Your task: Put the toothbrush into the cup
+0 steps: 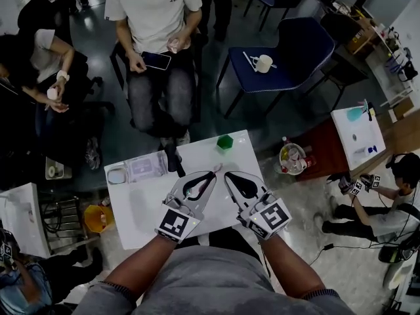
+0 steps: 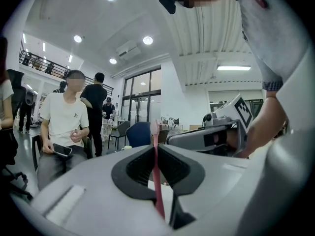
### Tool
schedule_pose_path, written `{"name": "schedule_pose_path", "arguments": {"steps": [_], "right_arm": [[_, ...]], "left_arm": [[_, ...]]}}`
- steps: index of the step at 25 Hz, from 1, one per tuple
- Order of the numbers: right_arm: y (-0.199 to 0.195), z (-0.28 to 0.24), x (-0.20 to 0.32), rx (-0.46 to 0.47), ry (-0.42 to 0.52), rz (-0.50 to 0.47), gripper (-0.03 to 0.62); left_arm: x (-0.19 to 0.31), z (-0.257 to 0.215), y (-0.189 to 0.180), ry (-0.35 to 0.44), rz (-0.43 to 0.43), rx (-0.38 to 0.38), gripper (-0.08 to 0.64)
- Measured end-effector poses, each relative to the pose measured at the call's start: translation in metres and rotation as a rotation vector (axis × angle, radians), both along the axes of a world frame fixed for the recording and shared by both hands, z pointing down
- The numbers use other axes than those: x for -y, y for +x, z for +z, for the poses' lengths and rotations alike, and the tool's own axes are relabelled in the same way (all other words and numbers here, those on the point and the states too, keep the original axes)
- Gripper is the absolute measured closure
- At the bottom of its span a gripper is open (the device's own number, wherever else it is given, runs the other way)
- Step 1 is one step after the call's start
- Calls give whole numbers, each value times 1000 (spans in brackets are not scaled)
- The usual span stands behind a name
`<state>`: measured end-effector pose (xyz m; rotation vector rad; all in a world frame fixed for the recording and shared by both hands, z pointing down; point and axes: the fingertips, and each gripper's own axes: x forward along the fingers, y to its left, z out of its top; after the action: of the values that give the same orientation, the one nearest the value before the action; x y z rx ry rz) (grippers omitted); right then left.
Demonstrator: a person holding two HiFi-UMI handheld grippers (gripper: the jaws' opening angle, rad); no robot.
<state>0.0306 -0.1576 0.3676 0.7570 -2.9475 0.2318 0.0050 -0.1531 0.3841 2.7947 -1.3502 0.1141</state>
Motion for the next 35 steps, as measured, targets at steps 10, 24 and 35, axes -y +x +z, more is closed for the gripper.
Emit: {"name": "schedule_pose_path", "arguments": {"steps": [10, 24, 35], "right_arm": [[31, 4, 46, 15, -2, -50, 578], [34, 26, 112, 54, -10, -54, 578], [38, 53, 142, 21, -29, -6, 578]], "left_arm": [[46, 2, 27, -42, -124, -78, 528], [107, 28, 32, -39, -188, -96, 528], [140, 47, 37, -12, -167, -88, 528]]}}
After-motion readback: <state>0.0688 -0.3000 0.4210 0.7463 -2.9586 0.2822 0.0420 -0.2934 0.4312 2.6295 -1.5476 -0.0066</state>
